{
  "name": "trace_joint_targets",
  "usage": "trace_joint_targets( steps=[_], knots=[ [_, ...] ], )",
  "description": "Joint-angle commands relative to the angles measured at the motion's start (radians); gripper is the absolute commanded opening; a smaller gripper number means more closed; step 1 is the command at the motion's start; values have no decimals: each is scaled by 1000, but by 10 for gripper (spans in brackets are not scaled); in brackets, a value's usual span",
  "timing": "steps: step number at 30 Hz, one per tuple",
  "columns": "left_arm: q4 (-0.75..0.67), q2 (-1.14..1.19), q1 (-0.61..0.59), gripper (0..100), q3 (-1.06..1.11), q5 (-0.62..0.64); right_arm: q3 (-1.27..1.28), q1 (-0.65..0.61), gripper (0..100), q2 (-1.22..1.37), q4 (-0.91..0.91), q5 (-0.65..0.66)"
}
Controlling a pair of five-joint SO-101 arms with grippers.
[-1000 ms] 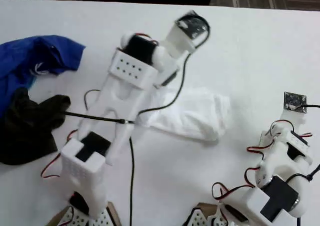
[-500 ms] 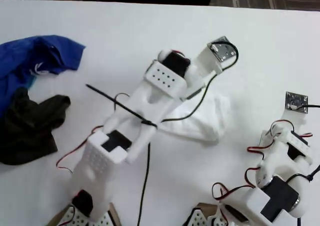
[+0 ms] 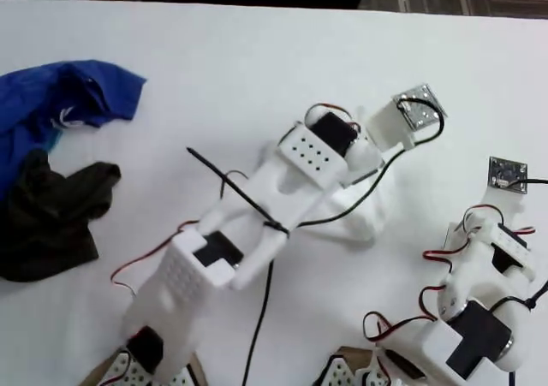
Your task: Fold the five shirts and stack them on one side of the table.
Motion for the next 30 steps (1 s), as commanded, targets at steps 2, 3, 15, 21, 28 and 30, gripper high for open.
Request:
trace_joint_targets(
  steps=[2,3,15,21,28,30],
  knots=[
    [-17,-5,8,94,-31,3,-2,-1,166,-36,-27,-8],
    [-11,-5,6,143,-30,5,-2,-1,166,-36,-27,-8],
    [146,-34,-141,182,-248,-3,0,-1,166,-35,-27,-8],
    [264,-28,-420,23,-163,5,2,1,166,-35,-27,-8],
    [298,-38,-644,26,53,186,-5,-8,19,-41,-21,-6],
    [275,-40,-671,26,127,183,-44,-47,36,-42,35,-3]
  ],
)
